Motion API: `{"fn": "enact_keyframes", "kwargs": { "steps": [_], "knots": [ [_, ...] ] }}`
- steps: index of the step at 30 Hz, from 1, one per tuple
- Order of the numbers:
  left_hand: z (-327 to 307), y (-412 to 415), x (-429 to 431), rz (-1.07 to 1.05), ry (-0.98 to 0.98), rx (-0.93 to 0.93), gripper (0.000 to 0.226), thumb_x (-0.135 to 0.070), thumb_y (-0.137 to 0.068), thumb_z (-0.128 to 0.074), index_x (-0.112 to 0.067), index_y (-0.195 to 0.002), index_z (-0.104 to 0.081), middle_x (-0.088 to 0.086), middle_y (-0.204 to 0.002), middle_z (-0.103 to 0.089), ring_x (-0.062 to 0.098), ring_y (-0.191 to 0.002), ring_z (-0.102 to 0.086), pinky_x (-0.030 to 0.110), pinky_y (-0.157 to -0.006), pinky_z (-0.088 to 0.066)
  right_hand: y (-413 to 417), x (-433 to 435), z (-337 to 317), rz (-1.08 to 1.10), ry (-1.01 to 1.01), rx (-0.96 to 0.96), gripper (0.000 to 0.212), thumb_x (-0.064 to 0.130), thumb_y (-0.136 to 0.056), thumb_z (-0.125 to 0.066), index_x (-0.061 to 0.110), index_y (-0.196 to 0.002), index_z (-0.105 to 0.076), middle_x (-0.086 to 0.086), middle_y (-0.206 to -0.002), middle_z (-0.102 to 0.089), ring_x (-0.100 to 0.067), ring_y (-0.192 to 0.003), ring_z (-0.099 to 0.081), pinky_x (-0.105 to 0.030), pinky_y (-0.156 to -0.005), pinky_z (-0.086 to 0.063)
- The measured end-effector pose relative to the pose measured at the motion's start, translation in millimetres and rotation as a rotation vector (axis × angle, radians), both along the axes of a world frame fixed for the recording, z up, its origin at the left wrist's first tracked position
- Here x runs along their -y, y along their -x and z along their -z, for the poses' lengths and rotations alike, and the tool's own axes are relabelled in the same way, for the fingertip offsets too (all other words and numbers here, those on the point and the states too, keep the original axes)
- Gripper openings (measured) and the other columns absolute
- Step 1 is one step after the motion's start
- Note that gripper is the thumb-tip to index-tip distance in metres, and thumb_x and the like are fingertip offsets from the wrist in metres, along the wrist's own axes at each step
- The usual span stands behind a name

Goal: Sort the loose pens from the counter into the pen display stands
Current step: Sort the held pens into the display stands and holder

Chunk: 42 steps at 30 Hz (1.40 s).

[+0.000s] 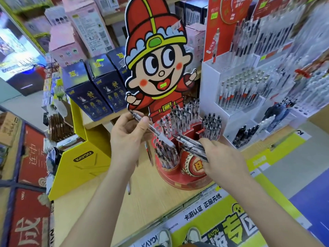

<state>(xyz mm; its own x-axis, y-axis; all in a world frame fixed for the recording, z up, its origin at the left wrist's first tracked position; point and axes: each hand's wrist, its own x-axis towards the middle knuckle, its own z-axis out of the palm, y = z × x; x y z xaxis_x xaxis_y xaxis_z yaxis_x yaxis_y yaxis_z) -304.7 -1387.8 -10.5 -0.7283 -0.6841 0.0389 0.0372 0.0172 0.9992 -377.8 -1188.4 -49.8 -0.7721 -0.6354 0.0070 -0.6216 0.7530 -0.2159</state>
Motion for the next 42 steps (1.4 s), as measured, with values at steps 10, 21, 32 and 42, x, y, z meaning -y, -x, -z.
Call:
{"fn": "enact_keyframes", "kwargs": {
  "steps": [10, 21, 32, 42],
  "knots": [
    [16, 17, 39, -0.027, 0.256, 0.051, 0.018, -0.003, -0.084, -0.069, -0.016, -0.094, -0.062, 0.004, -0.088, -0.071, 0.012, -0.085, -0.069, 0.030, -0.080, -0.057, 6, 11, 26, 0.076, 0.008, 0.025, 0.030, 0.058, -0.092, -0.047, 0.028, -0.093, -0.040, 0.003, -0.067, -0.061, -0.022, -0.072, -0.067, -0.034, -0.060, -0.051],
    [56, 34, 61, 0.115, 0.414, 0.157, 0.024, -0.014, -0.081, -0.075, -0.018, -0.102, -0.064, -0.008, -0.091, -0.069, 0.002, -0.087, -0.066, 0.021, -0.086, -0.054, -8, 36, 27, 0.306, 0.271, 0.329, 0.066, 0.087, -0.069, -0.035, 0.028, -0.087, -0.058, 0.006, -0.067, -0.064, -0.013, -0.068, -0.062, -0.038, -0.066, -0.053],
    [56, 41, 68, 0.211, 0.472, 0.109, 0.020, -0.016, -0.079, -0.077, -0.020, -0.095, -0.066, -0.015, -0.086, -0.067, -0.003, -0.084, -0.064, 0.011, -0.081, -0.049, -15, 55, 14, 0.263, 0.216, 0.279, 0.058, 0.084, -0.074, -0.033, 0.028, -0.080, -0.043, 0.006, -0.057, -0.053, -0.018, -0.059, -0.055, -0.038, -0.054, -0.043],
    [59, 46, 68, 0.291, 0.398, 0.186, 0.015, -0.016, -0.086, -0.070, -0.030, -0.088, -0.065, -0.023, -0.083, -0.066, -0.007, -0.086, -0.062, 0.022, -0.083, -0.053, -14, 65, 14, 0.421, 0.545, 0.548, 0.016, 0.041, -0.091, -0.061, 0.028, -0.085, -0.055, 0.007, -0.060, -0.054, -0.010, -0.049, -0.046, -0.033, -0.053, -0.040]
  ]
}}
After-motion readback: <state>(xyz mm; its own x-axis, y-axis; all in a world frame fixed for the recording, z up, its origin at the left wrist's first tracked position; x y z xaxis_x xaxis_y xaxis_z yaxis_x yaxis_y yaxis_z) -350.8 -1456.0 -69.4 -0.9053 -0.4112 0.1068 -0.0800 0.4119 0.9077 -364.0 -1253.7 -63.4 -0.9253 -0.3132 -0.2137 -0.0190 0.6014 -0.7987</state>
